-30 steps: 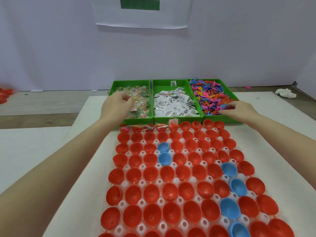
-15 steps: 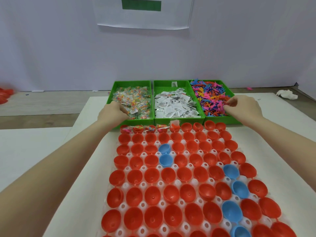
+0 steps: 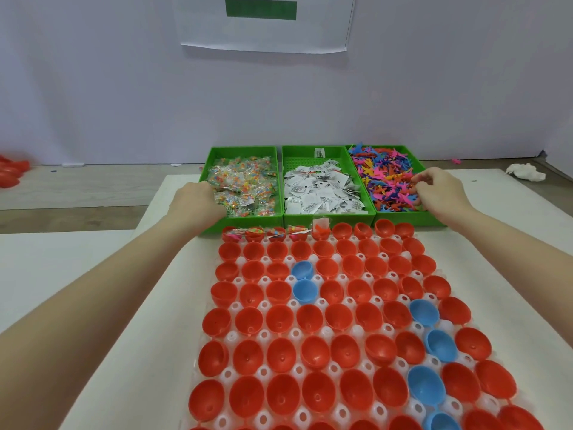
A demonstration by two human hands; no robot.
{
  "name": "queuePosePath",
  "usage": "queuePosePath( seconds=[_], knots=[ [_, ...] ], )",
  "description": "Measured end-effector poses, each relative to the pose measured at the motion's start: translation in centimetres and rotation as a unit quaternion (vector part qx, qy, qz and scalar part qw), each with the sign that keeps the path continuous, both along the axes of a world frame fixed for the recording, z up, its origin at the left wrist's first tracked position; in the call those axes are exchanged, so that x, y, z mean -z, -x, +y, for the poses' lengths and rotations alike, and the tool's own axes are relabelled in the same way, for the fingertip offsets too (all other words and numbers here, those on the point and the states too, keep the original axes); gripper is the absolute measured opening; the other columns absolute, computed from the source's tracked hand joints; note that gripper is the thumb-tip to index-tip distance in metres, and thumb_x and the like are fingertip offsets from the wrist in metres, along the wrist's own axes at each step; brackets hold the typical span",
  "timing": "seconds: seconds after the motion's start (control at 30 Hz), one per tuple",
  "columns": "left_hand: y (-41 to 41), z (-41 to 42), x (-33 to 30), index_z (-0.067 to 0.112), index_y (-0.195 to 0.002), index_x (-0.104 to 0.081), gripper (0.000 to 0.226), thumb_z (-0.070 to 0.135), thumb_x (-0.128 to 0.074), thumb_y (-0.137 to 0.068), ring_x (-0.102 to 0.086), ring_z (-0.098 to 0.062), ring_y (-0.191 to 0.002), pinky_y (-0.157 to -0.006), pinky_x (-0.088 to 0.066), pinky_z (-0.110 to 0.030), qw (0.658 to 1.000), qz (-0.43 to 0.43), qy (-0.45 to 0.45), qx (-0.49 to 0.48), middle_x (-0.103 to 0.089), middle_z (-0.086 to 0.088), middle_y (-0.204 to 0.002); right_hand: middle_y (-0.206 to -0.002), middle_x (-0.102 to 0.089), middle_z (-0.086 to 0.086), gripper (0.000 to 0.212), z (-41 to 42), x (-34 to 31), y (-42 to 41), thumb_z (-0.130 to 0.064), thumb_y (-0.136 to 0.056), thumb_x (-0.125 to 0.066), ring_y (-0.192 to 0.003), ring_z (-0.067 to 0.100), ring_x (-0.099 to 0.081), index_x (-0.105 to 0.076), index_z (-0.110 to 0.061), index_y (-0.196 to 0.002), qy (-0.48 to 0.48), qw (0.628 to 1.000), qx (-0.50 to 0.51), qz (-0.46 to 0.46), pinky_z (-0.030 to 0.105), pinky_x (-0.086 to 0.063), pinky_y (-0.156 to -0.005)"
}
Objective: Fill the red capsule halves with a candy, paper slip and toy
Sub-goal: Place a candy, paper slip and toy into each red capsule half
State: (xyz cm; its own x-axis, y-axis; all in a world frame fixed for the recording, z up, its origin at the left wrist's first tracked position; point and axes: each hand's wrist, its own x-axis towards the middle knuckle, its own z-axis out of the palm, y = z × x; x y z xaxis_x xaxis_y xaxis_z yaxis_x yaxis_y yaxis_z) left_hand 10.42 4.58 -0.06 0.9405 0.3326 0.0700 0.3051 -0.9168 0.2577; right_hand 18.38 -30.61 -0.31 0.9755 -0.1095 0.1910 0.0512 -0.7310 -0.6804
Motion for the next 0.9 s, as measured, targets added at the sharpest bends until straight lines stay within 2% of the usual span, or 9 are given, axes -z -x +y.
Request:
queuePosePath(
  seconds=[0.1,0.2,0.3,0.37,0.47,0.5,0.57,0.77,0.9],
  knots=[
    [0.1,0.2,0.1,-0.005,-0.084,-0.067,0.019,0.012,-0.059,-0.081,-0.053,-0.031,-0.077,-0.063,-0.039,-0.029,1.0,-0.013,0.002,0.016,-0.062,-0.02,-0.079,-0.128,-0.048,0.025,0.045,0.3,-0.3,-0.1,0.005,-0.084,-0.037,-0.104,0.04,-0.056,-0.045,0.0,-0.127,0.046,0.999,0.002,-0.017,0.042,-0.045,-0.083],
    [0.4,0.2,0.0,-0.008,-0.077,-0.069,0.026,0.016,-0.063,-0.085,-0.055,-0.032,-0.075,-0.065,-0.041,-0.032,0.998,-0.042,-0.001,0.042,-0.063,-0.023,-0.075,-0.132,-0.046,0.022,0.05,1.7,-0.9,0.5,0.007,-0.084,-0.035,-0.117,0.034,-0.045,-0.041,-0.002,-0.133,0.069,0.995,0.02,-0.074,0.038,-0.036,-0.093],
    [0.8,0.2,0.0,-0.003,-0.076,-0.07,0.03,0.025,-0.066,-0.085,-0.057,-0.034,-0.086,-0.071,-0.045,-0.038,0.993,-0.101,0.005,0.067,-0.063,-0.021,-0.084,-0.123,-0.056,0.016,0.041,4.2,-1.5,1.3,0.006,-0.086,-0.032,-0.098,0.022,-0.05,-0.056,-0.002,-0.117,0.047,0.994,-0.049,-0.082,0.028,-0.035,-0.079],
    [1.0,-0.2,0.1,0.005,-0.079,-0.071,0.028,0.033,-0.066,-0.084,-0.054,-0.032,-0.09,-0.069,-0.042,-0.038,0.988,-0.141,0.001,0.066,-0.057,-0.013,-0.086,-0.119,-0.059,0.017,0.032,6.0,-1.7,1.5,0.0,-0.089,-0.034,-0.092,0.022,-0.052,-0.063,0.002,-0.104,0.074,0.989,-0.114,-0.06,0.028,-0.034,-0.075],
    [1.2,-0.7,0.0,0.007,-0.076,-0.07,0.032,0.036,-0.062,-0.086,-0.057,-0.032,-0.079,-0.062,-0.035,-0.033,0.976,-0.21,0.023,0.046,-0.06,-0.009,-0.073,-0.096,-0.066,0.013,0.031,8.2,-1.7,1.8,-0.024,-0.091,-0.051,-0.084,0.025,-0.056,-0.067,0.003,-0.096,0.151,0.969,-0.193,0.001,0.028,-0.035,-0.065],
    [1.2,-0.9,0.0,0.007,-0.077,-0.071,0.031,0.034,-0.062,-0.086,-0.058,-0.031,-0.075,-0.062,-0.036,-0.033,0.97,-0.235,0.047,0.041,-0.064,-0.01,-0.072,-0.093,-0.065,0.007,0.033,8.8,-1.6,1.8,-0.029,-0.088,-0.057,-0.083,0.021,-0.056,-0.068,0.0,-0.097,0.176,0.962,-0.207,0.019,0.028,-0.038,-0.066],
    [1.3,-1.0,-0.1,0.005,-0.079,-0.073,0.029,0.03,-0.062,-0.087,-0.059,-0.03,-0.072,-0.063,-0.037,-0.032,0.959,-0.265,0.087,0.044,-0.068,-0.013,-0.073,-0.097,-0.068,0.008,0.037,9.5,-1.1,1.7,-0.034,-0.082,-0.065,-0.088,0.023,-0.061,-0.07,0.0,-0.096,0.213,0.954,-0.209,0.037,0.033,-0.048,-0.073],
    [1.2,-0.9,0.2,0.01,-0.09,-0.074,0.026,0.033,-0.063,-0.086,-0.05,-0.021,-0.085,-0.067,-0.031,-0.029,0.959,-0.273,0.075,0.013,-0.05,-0.002,-0.09,-0.083,-0.063,0.002,0.013,9.7,-0.2,1.6,-0.02,-0.077,-0.073,-0.084,0.017,-0.058,-0.072,-0.008,-0.083,0.09,0.984,-0.144,0.057,0.028,-0.043,-0.073],
    [1.4,-0.8,0.3,0.014,-0.089,-0.075,0.028,0.039,-0.06,-0.087,-0.056,-0.03,-0.091,-0.063,-0.031,-0.03,0.958,-0.285,0.031,-0.019,-0.066,-0.009,-0.087,-0.075,-0.057,-0.002,0.012,9.5,-0.3,1.8,-0.015,-0.084,-0.062,-0.076,0.016,-0.053,-0.066,-0.005,-0.081,0.027,0.992,-0.123,0.008,0.03,-0.044,-0.072]
  ],
)
